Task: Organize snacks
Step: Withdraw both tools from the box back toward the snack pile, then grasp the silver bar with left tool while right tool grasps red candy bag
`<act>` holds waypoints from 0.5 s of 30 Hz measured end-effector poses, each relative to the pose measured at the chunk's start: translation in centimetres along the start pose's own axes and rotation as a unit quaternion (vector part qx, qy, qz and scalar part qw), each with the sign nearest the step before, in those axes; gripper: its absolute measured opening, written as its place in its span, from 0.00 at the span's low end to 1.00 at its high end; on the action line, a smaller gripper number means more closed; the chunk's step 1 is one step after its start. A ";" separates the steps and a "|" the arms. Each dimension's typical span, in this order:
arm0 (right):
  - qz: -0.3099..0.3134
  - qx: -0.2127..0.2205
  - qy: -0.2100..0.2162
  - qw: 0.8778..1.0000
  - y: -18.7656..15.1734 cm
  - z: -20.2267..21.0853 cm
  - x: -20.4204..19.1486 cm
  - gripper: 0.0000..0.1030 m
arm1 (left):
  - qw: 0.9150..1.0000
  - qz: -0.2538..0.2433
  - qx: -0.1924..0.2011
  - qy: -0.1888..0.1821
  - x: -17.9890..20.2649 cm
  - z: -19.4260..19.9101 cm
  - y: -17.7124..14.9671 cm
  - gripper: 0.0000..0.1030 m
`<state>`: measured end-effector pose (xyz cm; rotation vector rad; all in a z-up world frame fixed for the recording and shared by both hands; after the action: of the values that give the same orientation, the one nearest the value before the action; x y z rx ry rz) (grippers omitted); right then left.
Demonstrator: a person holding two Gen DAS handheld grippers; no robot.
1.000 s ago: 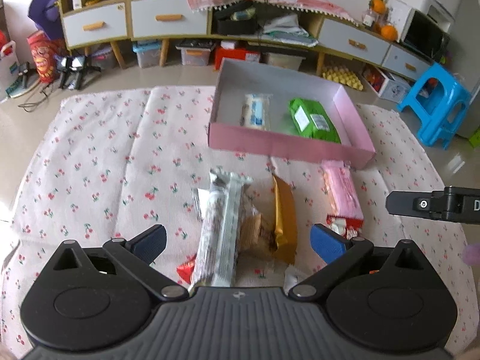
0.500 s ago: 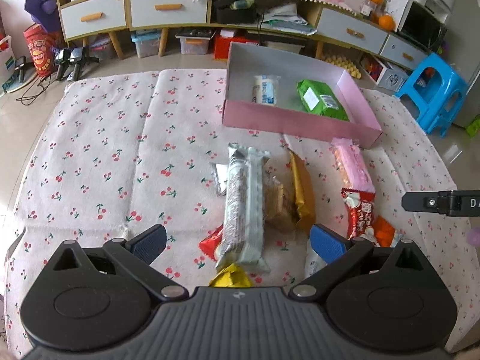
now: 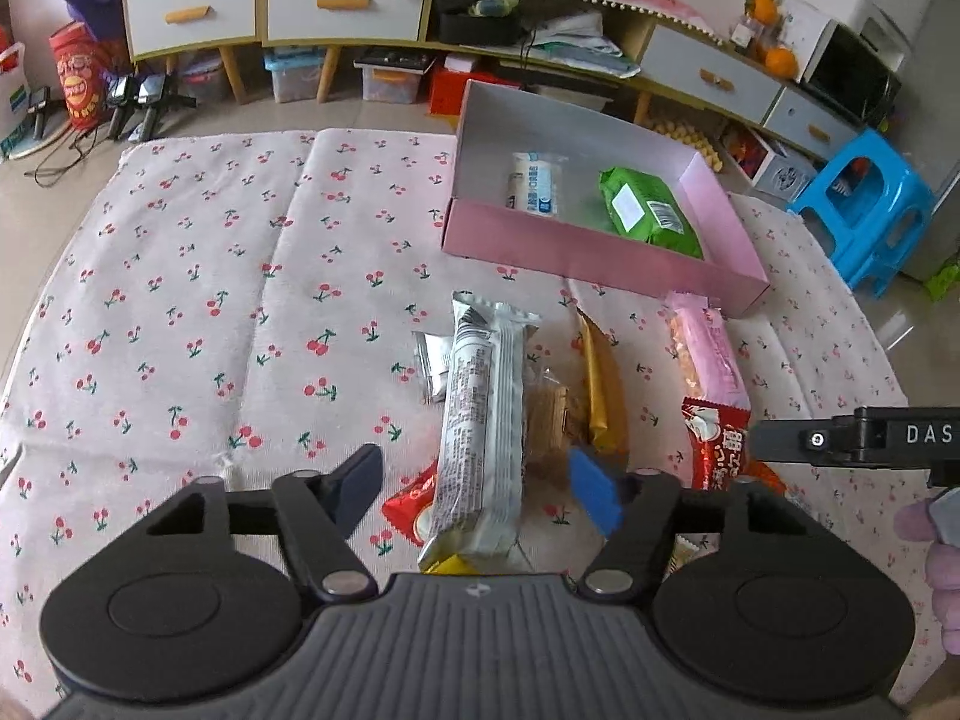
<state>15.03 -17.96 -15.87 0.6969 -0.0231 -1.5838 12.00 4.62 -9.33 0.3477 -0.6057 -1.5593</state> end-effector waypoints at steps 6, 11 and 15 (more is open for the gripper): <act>-0.010 -0.010 0.002 1.000 -0.1 -1.3 -0.7 0.82 | 1.000 -0.017 -0.012 0.018 0.1 -0.6 0.0 0.41; -0.007 -0.025 -0.001 1.000 -0.4 -2.5 -1.1 0.70 | 1.000 -0.019 -0.017 0.016 0.2 -0.7 -0.1 0.36; 0.003 -0.028 -0.015 0.999 -0.8 -3.3 -1.4 0.62 | 1.000 -0.018 -0.019 0.009 0.3 -0.6 -0.2 0.29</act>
<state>15.76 -15.31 -18.34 0.6289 -0.0023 -1.5825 12.14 4.27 -9.92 0.3456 -0.5584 -1.5980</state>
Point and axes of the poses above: each gripper's, at about its wrist camera, not at the fingertips, and z roughly against the way its jaws point, x to its right, y to its top, the point moved 7 cm from there along -z, roughly the way its jaws point, and after that the axes turned 2 degrees about -z, right-handed, at the moved point
